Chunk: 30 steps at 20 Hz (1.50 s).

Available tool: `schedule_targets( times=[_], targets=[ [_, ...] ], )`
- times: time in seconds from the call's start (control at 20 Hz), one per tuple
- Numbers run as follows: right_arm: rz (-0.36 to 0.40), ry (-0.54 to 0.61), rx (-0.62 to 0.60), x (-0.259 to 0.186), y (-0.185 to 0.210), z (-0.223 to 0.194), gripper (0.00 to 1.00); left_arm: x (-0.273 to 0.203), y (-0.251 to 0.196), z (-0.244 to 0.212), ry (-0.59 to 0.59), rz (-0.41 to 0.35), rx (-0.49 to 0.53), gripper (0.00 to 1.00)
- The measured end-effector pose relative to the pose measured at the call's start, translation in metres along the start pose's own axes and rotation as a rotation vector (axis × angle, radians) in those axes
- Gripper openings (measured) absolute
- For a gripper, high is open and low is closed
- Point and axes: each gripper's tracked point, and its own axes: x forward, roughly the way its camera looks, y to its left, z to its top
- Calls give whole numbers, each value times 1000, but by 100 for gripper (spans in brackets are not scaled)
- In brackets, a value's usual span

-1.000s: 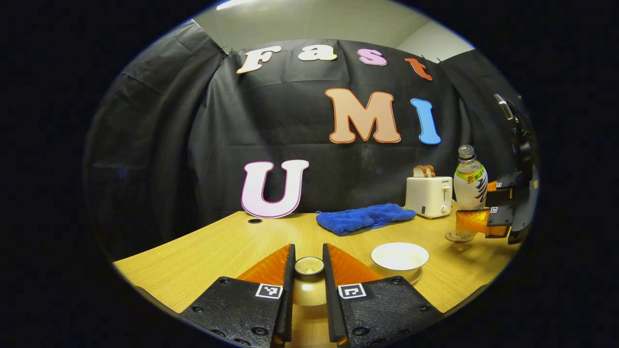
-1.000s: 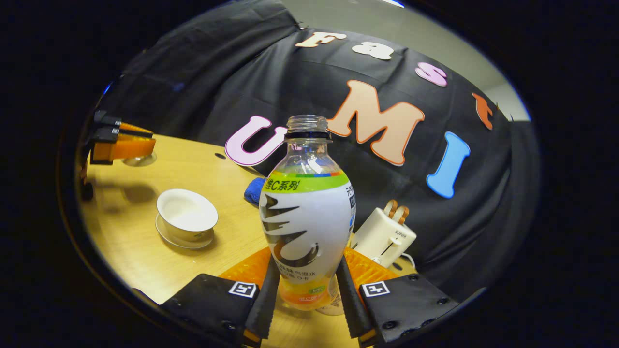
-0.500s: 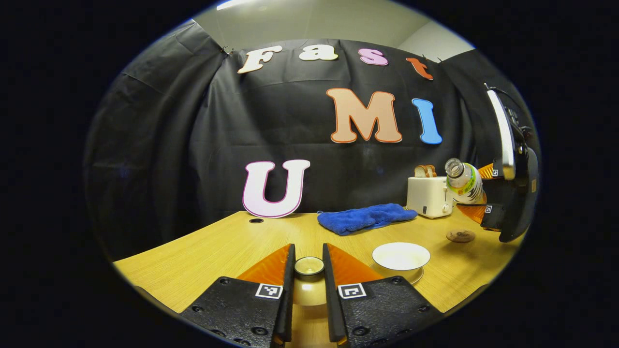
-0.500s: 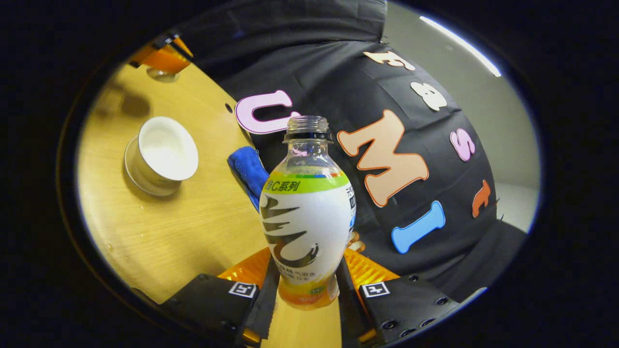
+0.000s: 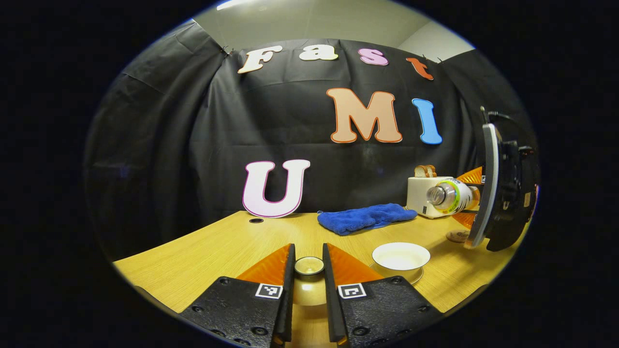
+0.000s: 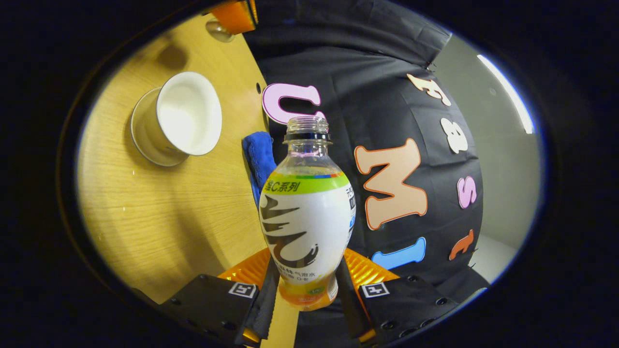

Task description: Open the teacup lid with one hand, grasp the water bottle and pour water into the teacup with the other hand; after pouring, place the water bottle on the coaster and then close the teacup lid.

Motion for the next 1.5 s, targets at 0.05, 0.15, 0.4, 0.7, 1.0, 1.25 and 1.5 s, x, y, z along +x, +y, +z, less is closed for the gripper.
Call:
schedule_targets(
  times=[0.05, 0.15, 0.4, 0.7, 1.0, 1.25, 1.5],
  targets=[
    [-4, 4, -33, 1, 2, -1, 63, 0, 0, 0, 0, 0, 0, 27],
    [-6, 19, -71, 4, 5, -7, 63, 0, 0, 0, 1, 0, 0, 27],
    [-45, 10, -173, 6, -2, -6, 63, 0, 0, 0, 1, 1, 0, 27],
    [-95, -26, -261, 5, -8, 2, 63, 0, 0, 1, 3, 1, 0, 27],
    [-214, -66, -373, -12, -23, 22, 63, 0, -1, 1, 2, -2, 0, 27],
    [-231, -79, -396, -16, -28, 29, 64, -1, -1, 1, 2, -3, 0, 27],
    [-246, -62, -445, -12, -28, 24, 64, 0, -1, 1, 2, -4, 0, 27]
  ],
)
